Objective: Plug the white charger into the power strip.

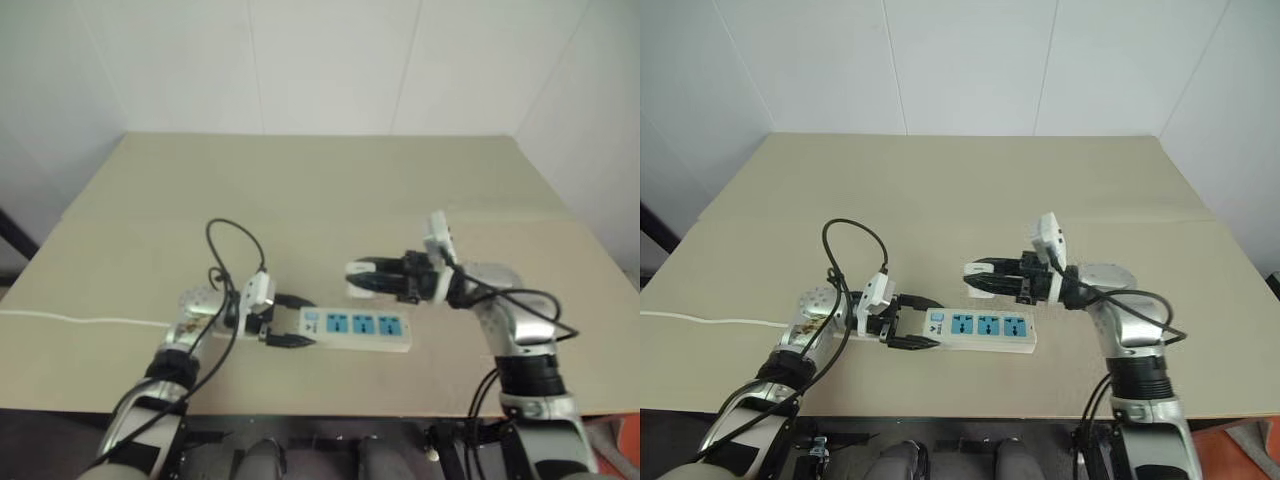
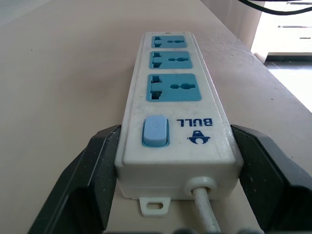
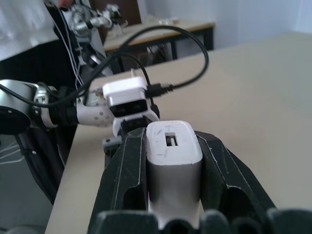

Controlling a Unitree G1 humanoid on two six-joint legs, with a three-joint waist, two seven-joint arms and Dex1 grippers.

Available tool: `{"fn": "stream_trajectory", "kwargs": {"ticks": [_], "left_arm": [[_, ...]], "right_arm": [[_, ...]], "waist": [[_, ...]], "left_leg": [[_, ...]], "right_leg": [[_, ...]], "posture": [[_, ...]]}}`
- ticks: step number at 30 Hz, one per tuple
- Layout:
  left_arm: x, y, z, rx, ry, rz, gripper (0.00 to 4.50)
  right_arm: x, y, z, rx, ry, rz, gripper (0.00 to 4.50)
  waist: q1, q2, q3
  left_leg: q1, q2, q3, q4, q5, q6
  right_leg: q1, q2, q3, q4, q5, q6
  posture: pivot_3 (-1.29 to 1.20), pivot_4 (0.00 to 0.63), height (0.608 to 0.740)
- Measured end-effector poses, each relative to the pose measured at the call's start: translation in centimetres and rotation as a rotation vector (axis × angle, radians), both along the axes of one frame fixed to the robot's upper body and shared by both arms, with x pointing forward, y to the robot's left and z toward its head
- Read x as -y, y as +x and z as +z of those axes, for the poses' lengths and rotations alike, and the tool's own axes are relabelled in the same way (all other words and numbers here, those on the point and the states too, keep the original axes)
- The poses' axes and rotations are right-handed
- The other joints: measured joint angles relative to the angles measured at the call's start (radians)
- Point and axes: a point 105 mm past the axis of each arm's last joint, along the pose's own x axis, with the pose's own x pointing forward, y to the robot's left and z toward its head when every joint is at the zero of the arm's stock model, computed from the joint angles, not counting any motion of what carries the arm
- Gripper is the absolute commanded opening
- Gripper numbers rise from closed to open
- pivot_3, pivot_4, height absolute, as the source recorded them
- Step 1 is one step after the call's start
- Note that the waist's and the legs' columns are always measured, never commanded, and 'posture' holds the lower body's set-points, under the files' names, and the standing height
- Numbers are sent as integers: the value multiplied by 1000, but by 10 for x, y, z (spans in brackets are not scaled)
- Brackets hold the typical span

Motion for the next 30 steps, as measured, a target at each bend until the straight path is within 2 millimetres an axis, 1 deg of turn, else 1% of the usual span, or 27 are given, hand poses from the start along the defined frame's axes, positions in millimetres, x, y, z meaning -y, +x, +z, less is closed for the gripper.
{"fn": "stream_trajectory", "kwargs": {"ticks": [4,8,15,20,30], "left_arm": [[0,-1,0,2,1,13,3221],[1,-1,-1,6,2,20,3221],[1,-2,0,-2,5,27,3221],[1,-2,0,-2,5,26,3221],[0,-2,0,-2,6,25,3221]], "right_arm": [[-14,0,-8,28,49,37,1121],[-21,-1,-21,26,43,77,1121],[-25,2,-42,-11,4,98,1121],[-24,9,-42,1,1,84,1121],[-16,10,-45,13,-24,81,1121]], "waist": [[0,0,0],[0,0,0],[0,0,0],[0,0,0],[0,0,0]], "left_leg": [[1,0,0,0,0,0],[2,0,0,0,0,0],[2,0,0,0,0,0],[2,0,0,0,0,0],[2,0,0,0,0,0]], "right_leg": [[1,0,0,0,0,0],[1,0,0,0,0,0],[1,0,0,0,0,0],[1,0,0,0,0,0],[1,0,0,0,0,0]], "posture": [[0,150,740],[0,150,740],[0,150,740],[0,150,740],[0,150,740]]}}
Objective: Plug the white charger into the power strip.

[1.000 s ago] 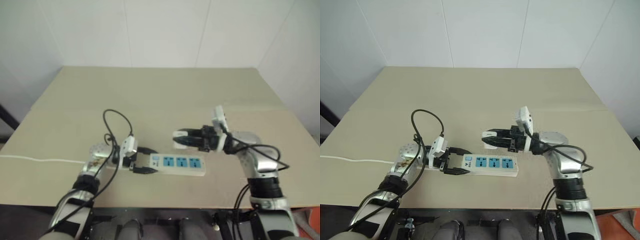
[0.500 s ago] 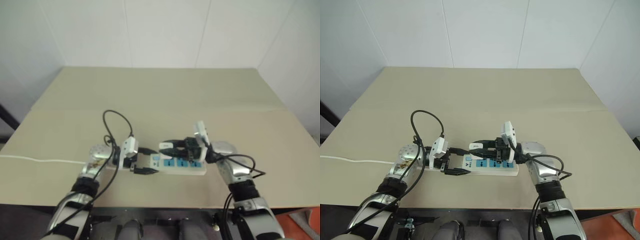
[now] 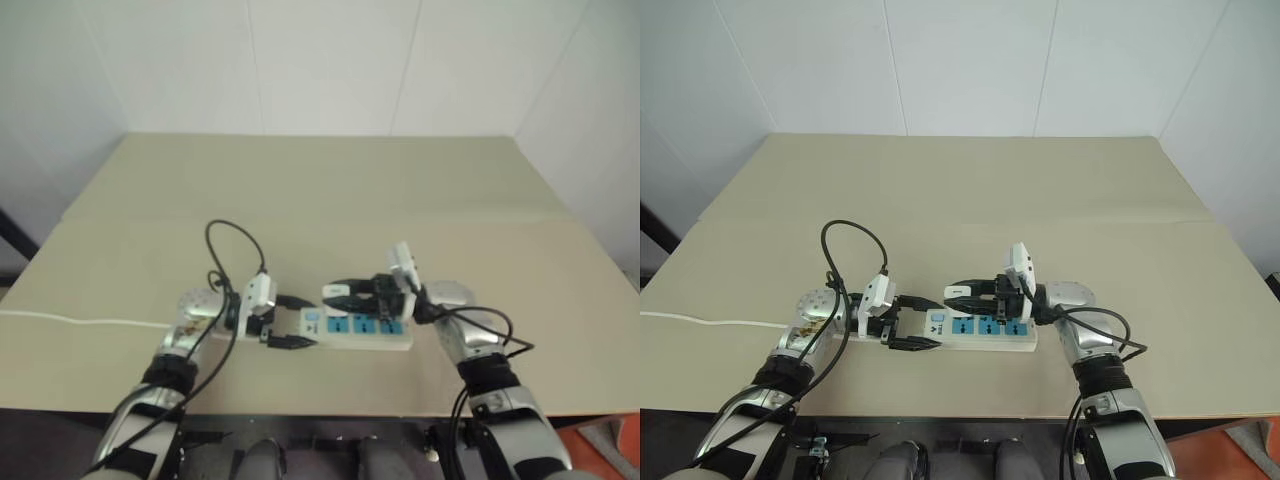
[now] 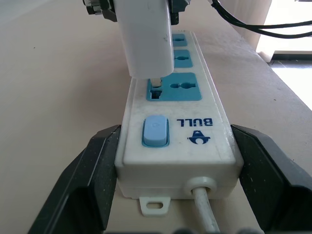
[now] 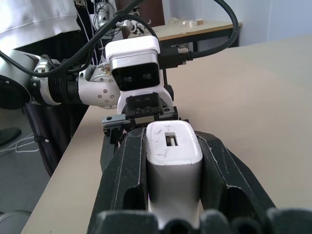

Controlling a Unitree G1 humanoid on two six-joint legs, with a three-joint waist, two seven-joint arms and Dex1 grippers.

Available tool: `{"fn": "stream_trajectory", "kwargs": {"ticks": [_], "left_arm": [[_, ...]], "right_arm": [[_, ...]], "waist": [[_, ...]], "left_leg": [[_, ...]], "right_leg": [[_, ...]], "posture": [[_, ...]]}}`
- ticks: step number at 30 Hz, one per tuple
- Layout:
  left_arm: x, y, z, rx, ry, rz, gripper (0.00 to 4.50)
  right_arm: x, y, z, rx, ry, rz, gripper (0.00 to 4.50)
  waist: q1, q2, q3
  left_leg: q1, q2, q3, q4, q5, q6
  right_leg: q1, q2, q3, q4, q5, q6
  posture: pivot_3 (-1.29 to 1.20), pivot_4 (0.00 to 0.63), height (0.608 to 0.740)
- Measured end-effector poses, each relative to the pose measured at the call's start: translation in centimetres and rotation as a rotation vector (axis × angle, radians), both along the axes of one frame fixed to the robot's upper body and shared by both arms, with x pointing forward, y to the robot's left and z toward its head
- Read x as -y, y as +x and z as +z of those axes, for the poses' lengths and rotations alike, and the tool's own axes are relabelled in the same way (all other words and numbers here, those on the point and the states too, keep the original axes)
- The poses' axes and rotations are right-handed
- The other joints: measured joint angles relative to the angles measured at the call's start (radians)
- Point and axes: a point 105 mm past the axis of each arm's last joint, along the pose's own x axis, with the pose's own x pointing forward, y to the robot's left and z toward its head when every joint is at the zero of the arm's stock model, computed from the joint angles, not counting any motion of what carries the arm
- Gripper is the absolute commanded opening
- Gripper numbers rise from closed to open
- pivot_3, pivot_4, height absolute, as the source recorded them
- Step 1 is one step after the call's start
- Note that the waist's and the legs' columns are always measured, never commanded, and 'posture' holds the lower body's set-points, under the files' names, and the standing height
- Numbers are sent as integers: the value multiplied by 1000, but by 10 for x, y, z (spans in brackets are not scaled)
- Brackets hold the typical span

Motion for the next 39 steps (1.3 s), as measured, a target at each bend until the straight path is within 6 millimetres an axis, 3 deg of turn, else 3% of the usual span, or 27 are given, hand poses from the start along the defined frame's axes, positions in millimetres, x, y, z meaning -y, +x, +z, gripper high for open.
{"fn": "stream_trajectory", "kwargs": {"ticks": [25,39], "left_arm": [[0,-1,-1,1,0,0,3221],[2,-2,-3,-12,6,3,3221]], "right_arm": [[1,-3,-15,35,-37,-30,1121],[5,-4,-23,52,-42,-38,1121]], "waist": [[-1,0,0],[1,0,0]], "left_leg": [[1,0,0,0,0,0],[8,0,0,-1,0,0]], "right_leg": [[1,0,0,0,-1,1],[10,0,0,-4,-2,3]], "posture": [[0,150,740],[0,150,740]]}}
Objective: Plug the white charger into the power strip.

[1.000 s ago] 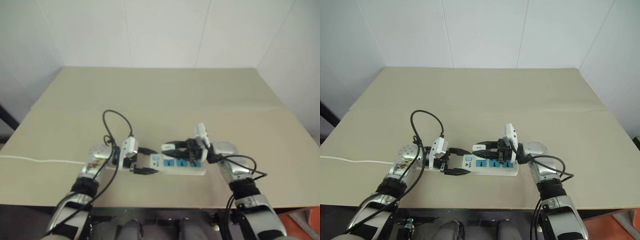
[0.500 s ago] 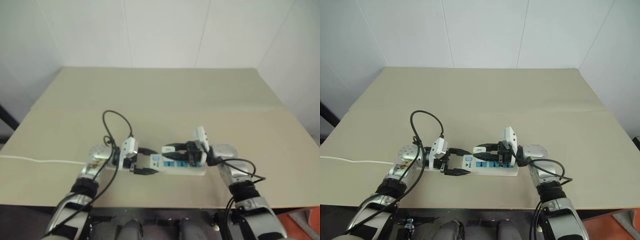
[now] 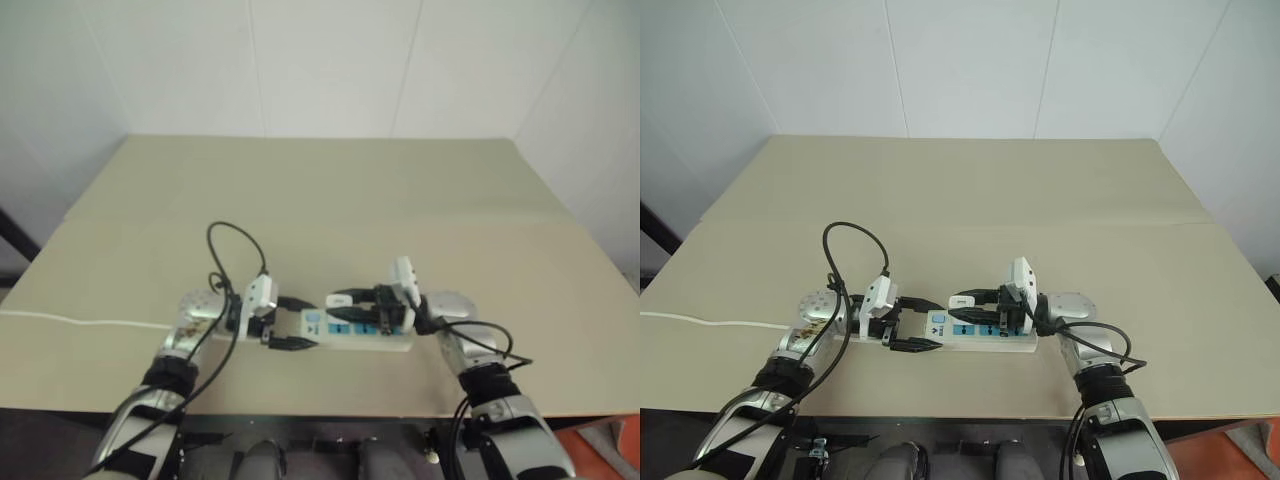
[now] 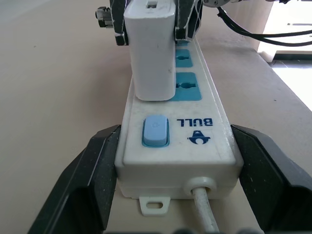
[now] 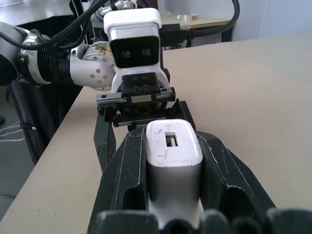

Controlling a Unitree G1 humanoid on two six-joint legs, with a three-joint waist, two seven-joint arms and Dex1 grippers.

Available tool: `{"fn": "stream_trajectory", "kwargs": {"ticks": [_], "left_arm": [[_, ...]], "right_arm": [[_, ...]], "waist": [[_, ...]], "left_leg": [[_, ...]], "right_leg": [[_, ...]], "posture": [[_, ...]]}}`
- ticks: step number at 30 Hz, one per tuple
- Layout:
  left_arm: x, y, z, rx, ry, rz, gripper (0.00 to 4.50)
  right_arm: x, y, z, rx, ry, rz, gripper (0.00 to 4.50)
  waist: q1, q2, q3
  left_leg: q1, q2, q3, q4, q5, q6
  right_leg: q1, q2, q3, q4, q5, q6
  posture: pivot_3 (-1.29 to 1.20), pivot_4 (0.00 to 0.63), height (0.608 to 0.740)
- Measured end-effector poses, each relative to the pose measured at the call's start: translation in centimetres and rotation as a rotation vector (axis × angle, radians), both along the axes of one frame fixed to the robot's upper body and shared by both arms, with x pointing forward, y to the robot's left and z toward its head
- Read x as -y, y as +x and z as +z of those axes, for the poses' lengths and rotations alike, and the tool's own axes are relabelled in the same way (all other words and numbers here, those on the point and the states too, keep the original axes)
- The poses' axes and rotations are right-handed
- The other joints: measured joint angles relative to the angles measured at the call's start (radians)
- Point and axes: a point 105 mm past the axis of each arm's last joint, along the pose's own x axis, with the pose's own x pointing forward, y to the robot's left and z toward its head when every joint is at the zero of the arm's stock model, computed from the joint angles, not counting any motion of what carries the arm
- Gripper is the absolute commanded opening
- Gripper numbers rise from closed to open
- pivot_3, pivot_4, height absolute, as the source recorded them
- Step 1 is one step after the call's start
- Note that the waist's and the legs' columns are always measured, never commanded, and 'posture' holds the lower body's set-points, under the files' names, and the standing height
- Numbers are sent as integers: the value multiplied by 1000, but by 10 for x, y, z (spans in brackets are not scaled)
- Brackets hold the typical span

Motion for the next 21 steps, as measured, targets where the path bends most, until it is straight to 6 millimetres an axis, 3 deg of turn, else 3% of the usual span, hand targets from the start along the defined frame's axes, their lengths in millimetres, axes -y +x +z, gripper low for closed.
{"fn": "stream_trajectory", "kwargs": {"ticks": [21], "left_arm": [[-3,1,-3,-26,16,15,3221]], "right_arm": [[-5,2,-10,-48,-56,-13,1121]], "waist": [[-5,-3,-15]], "left_leg": [[8,0,1,-6,0,0]], "right_leg": [[4,0,1,-1,-1,-2]], "posture": [[0,150,740]]}}
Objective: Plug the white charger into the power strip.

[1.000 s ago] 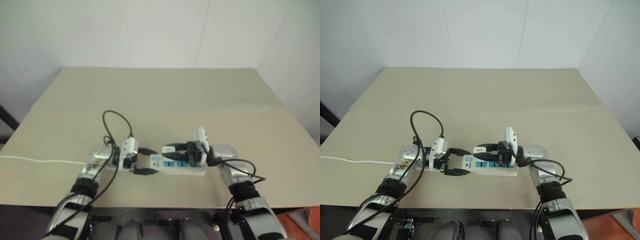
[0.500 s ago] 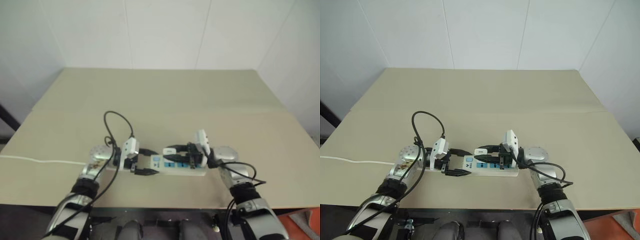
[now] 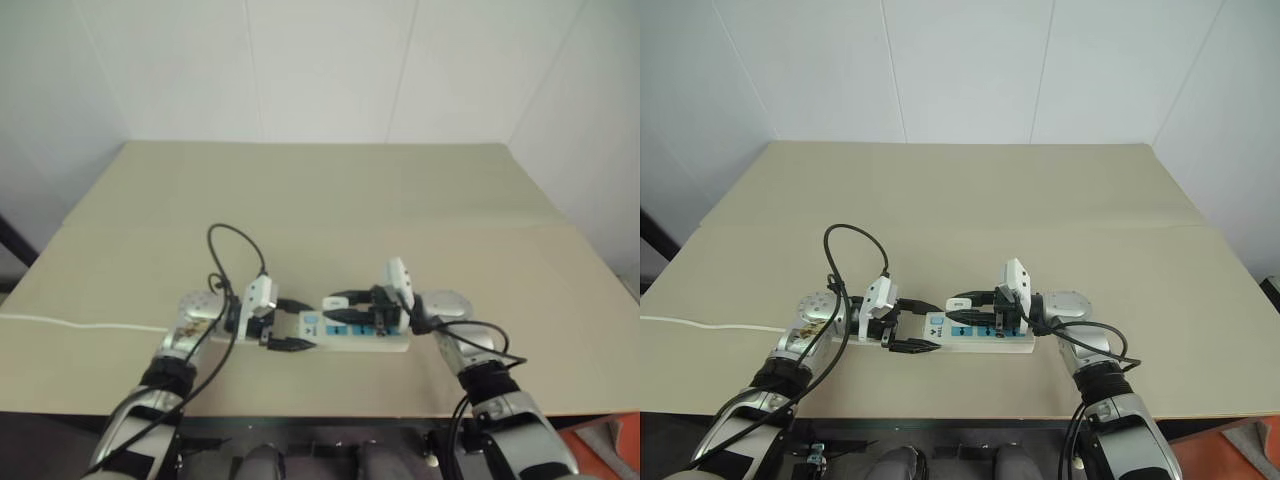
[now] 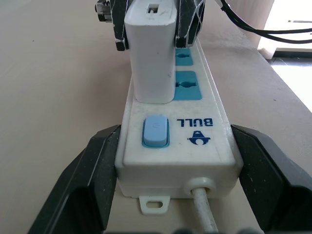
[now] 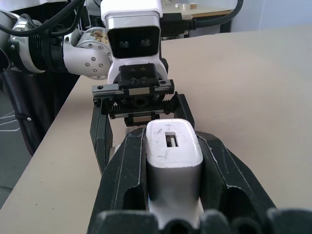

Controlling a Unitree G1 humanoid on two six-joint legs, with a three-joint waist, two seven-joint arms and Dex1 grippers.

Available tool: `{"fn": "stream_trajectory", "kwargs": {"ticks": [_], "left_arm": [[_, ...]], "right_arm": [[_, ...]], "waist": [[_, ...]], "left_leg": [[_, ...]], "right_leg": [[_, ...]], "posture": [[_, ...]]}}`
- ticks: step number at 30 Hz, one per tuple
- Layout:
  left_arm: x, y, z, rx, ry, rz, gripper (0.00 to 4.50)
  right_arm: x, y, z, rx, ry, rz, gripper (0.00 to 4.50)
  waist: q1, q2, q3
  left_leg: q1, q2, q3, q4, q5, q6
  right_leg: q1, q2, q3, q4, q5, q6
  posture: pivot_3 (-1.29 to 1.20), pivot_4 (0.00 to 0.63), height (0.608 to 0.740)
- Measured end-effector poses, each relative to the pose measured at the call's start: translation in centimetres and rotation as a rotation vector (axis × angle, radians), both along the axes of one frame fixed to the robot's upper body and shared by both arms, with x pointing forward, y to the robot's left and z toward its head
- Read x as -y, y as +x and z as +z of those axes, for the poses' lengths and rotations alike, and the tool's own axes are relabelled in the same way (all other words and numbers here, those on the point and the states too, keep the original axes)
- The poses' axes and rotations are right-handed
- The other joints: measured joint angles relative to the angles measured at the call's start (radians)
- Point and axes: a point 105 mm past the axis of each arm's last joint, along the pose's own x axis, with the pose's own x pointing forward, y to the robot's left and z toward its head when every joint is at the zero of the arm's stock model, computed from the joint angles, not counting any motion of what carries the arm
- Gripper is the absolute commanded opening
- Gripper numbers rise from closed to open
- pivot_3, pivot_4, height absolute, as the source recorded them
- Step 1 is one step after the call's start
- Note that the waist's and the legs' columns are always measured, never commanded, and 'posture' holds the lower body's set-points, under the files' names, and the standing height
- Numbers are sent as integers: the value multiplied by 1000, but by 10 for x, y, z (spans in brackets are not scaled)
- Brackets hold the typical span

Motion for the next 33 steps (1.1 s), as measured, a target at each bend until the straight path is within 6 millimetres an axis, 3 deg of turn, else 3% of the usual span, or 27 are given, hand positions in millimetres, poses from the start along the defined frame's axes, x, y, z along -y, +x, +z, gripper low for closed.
{"fn": "stream_trajectory", "kwargs": {"ticks": [24,28,33], "left_arm": [[-1,0,0,2,2,1,3221],[-2,-1,-1,1,5,3,3221],[-2,-1,-2,1,10,4,3221]], "right_arm": [[1,-4,-3,43,-5,-25,1121],[5,-2,-11,55,-77,-50,2488],[9,1,-13,62,-108,-77,4310]], "waist": [[3,0,-2],[3,-1,-3],[3,-12,-9]], "left_leg": [[2,0,0,-6,0,0],[3,0,0,-6,0,0],[3,1,-1,-8,0,0]], "right_leg": [[0,0,0,-1,-2,-1],[0,0,0,-1,-2,-2],[0,1,-1,-1,-3,-3]], "posture": [[0,150,740],[0,150,740],[0,150,740]]}}
